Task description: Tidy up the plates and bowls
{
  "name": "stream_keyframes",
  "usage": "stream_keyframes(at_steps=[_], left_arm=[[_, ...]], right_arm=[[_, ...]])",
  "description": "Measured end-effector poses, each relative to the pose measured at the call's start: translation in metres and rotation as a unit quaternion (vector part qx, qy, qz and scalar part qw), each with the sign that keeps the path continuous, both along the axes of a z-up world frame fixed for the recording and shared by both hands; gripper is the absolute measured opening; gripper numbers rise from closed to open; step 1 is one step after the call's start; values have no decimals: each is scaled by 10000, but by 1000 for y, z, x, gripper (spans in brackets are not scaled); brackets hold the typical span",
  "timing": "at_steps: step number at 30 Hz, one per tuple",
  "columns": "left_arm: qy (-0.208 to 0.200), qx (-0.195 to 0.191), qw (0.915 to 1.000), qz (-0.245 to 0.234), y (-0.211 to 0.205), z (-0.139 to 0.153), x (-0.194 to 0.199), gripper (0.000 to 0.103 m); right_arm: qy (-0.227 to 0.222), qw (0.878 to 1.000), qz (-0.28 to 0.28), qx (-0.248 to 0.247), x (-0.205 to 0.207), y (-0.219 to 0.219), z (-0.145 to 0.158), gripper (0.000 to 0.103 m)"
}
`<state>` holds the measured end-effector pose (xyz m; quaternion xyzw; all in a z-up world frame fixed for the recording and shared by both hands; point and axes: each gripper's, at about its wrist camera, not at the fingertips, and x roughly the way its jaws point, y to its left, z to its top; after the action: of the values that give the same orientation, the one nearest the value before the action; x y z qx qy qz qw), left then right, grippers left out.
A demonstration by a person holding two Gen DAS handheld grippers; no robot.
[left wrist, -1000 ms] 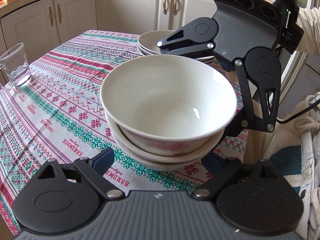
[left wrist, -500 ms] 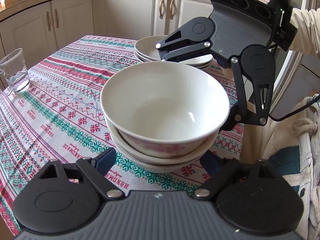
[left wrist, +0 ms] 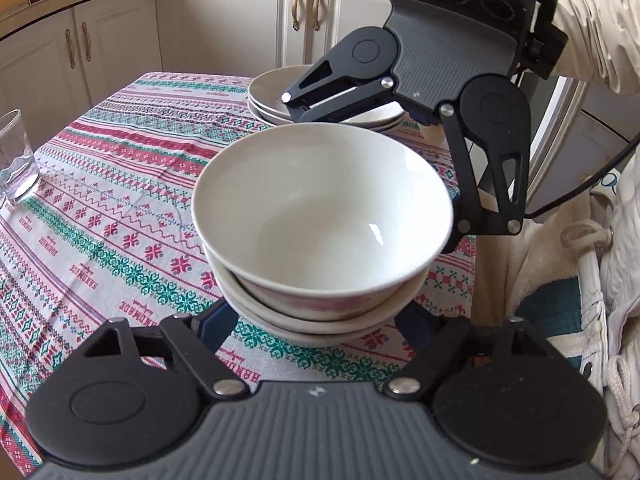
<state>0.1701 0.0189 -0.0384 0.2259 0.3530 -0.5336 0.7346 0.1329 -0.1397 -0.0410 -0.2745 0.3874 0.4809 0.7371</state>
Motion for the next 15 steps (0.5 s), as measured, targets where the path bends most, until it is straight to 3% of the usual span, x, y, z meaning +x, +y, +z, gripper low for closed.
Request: stream_keyframes(at_steps=[15], left_arm=[[-30,82,9999,-116,-3,2,2,86]], right_arm=[[47,9999,-41,155,1,-3,-1,93]])
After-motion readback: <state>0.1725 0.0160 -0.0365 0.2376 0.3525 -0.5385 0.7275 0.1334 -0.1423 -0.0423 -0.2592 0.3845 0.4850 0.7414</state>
